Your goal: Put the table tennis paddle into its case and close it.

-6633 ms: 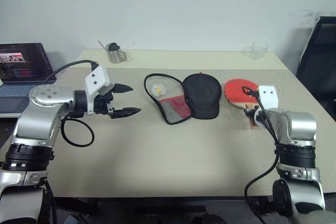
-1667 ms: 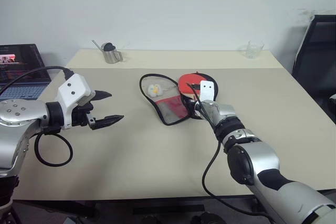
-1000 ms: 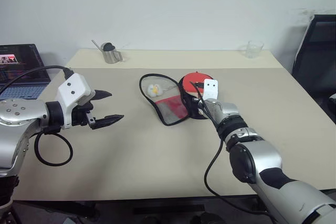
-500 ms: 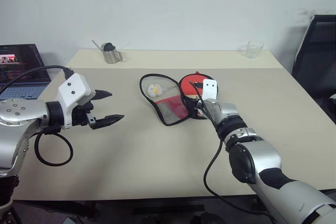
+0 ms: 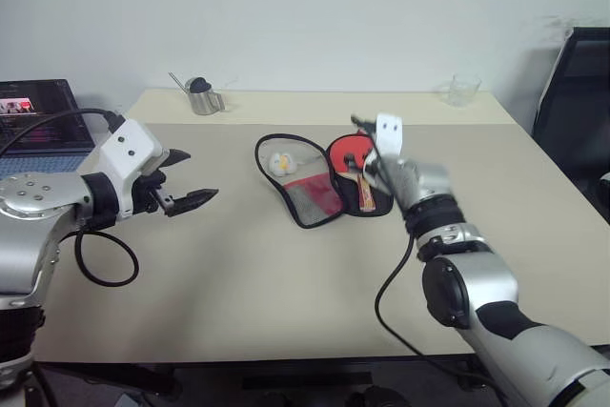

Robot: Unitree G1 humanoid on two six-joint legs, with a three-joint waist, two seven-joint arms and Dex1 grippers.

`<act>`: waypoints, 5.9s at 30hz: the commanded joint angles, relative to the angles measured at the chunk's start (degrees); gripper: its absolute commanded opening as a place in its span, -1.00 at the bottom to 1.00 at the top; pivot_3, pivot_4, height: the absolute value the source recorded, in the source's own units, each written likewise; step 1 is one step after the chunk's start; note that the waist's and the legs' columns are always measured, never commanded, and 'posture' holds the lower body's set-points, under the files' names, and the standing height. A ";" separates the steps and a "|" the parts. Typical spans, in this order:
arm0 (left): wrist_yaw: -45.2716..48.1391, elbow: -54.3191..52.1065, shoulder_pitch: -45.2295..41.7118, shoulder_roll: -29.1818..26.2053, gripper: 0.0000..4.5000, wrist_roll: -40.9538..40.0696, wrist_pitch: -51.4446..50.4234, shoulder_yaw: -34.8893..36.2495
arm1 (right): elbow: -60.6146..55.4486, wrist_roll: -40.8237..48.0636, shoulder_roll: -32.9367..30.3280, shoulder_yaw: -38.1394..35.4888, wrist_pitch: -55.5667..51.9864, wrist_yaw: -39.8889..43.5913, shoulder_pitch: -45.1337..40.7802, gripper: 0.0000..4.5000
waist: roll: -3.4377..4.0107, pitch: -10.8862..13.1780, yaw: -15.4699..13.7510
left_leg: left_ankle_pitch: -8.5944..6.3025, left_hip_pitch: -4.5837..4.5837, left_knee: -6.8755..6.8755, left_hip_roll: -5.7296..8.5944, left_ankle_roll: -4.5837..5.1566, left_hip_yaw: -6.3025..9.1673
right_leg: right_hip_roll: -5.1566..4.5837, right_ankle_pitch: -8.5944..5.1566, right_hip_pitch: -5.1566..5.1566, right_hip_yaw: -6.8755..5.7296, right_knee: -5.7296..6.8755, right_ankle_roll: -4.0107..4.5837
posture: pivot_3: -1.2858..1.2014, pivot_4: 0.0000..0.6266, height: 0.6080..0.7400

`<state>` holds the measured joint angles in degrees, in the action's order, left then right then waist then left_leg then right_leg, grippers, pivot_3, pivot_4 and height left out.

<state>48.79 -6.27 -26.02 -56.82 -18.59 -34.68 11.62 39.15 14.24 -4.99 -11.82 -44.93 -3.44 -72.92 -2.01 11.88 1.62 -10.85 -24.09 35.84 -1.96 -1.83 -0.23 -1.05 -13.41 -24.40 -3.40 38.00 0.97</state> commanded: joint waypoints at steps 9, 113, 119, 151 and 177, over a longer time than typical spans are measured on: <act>-12.23 21.39 -15.20 14.13 0.90 16.22 -1.15 -19.21 | -13.04 -1.32 -11.28 7.11 -5.71 13.68 4.54 0.98 | -0.10 -0.05 -0.87 | 0.00 -0.03 0.10 0.13 0.00 -0.01 | -0.01 0.02 0.01 -0.01 0.06 -0.03 | 0.03 -0.52 1.00; 5.95 -26.02 17.24 -4.30 0.90 -24.31 -15.07 20.28 | 14.64 -1.02 -10.05 3.94 -2.45 26.38 6.66 -0.99 | 0.09 -0.06 0.23 | 0.00 0.24 0.12 0.06 0.09 -0.15 | 0.04 0.05 0.12 0.20 0.06 0.02 | 0.03 -0.52 1.00; 5.95 -25.56 17.27 -4.67 0.90 -24.53 -14.59 19.89 | 3.63 -0.98 -11.40 10.01 -11.94 33.11 11.09 -0.99 | 0.09 -0.06 0.17 | -0.01 0.21 0.03 0.06 0.09 -0.14 | 0.04 0.04 0.11 0.19 -0.01 0.04 | 0.03 -0.52 1.00; 26.57 -17.42 16.62 -12.31 0.90 -20.26 -5.63 0.13 | -54.20 10.94 -25.83 27.95 -35.54 43.01 40.18 -0.99 | -0.04 -0.15 -0.31 | -0.12 0.18 -0.12 0.03 -0.07 0.11 | 0.03 -0.23 0.12 -0.16 -0.10 0.33 | 0.03 -0.52 1.00; 29.57 -13.87 12.45 -11.96 0.90 -17.21 -3.50 -5.03 | -72.27 23.38 -34.06 24.63 -41.83 44.15 50.76 -0.99 | -0.07 -0.16 -1.56 | -0.24 0.15 -0.10 0.01 -0.15 0.13 | 0.03 -0.34 0.13 -0.22 -0.16 0.31 | 0.03 -0.52 1.00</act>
<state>77.72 -19.83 -13.27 -68.19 -36.07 -39.14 6.02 -30.82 34.14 -38.35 11.32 -84.84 38.42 -23.33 -2.08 11.72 0.06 -11.09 -23.93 35.74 -1.95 -1.98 -0.11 -1.02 -13.75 -24.27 -3.62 37.85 1.28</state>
